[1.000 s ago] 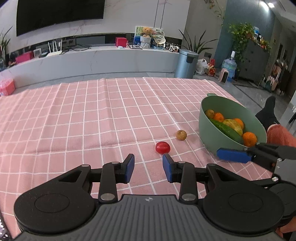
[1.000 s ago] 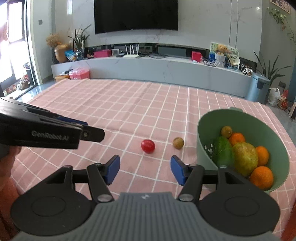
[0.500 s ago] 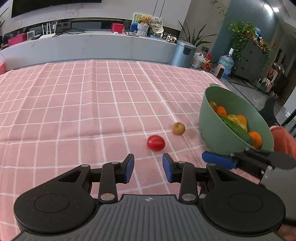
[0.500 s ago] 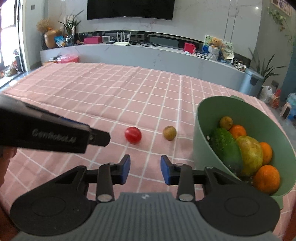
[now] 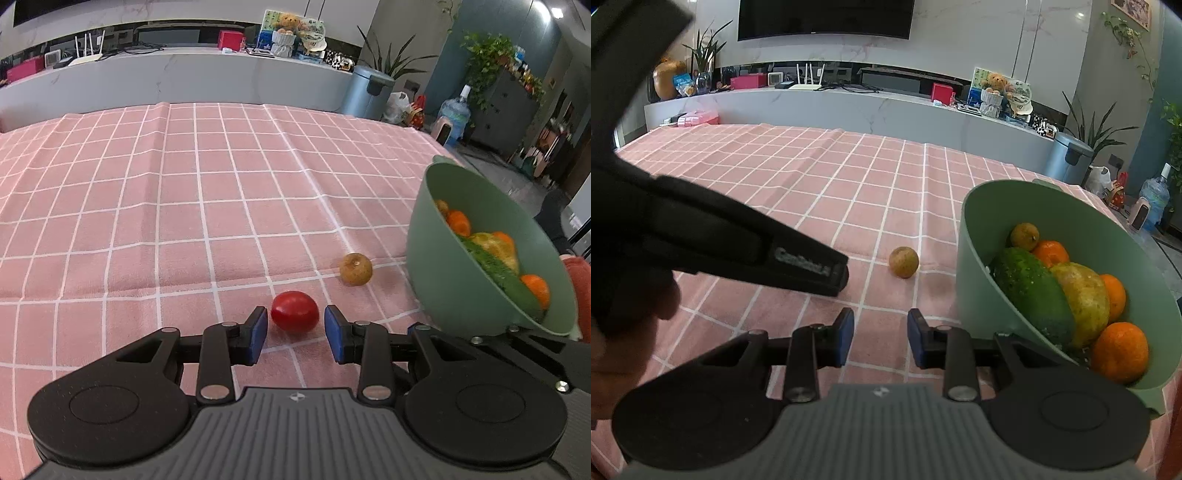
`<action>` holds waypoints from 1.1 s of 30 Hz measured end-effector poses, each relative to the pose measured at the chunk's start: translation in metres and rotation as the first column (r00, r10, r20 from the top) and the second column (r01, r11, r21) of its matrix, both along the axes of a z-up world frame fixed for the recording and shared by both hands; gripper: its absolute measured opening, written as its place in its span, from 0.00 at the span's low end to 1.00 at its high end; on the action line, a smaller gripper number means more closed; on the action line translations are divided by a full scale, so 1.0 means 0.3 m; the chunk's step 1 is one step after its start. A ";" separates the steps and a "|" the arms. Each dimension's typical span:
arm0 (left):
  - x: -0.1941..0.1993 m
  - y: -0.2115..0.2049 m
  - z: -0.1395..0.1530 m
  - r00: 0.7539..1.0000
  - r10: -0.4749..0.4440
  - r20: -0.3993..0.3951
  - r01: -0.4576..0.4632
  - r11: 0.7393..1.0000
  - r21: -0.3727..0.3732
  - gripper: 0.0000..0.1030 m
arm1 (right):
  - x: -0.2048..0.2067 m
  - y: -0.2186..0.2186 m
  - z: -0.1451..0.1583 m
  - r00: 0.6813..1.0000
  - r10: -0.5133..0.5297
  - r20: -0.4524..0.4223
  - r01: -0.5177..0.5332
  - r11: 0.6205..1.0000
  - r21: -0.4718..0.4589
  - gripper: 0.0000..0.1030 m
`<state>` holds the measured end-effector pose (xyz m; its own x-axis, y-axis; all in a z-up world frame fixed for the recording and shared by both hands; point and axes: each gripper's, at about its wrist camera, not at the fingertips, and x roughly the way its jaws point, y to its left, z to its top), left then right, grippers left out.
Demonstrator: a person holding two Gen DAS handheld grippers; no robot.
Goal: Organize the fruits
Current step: 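Grasp the red cherry tomato with the left tool while the right tool grasps the last brown fruit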
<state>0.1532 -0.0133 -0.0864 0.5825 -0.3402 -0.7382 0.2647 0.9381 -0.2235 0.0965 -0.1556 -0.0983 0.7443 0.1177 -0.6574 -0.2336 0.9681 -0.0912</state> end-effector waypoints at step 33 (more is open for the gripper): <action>-0.020 0.212 0.034 0.986 0.163 0.020 -0.162 0.985 -0.058 0.31 | 0.113 0.130 -0.039 0.909 -0.403 0.107 0.385 0.910 0.155 0.26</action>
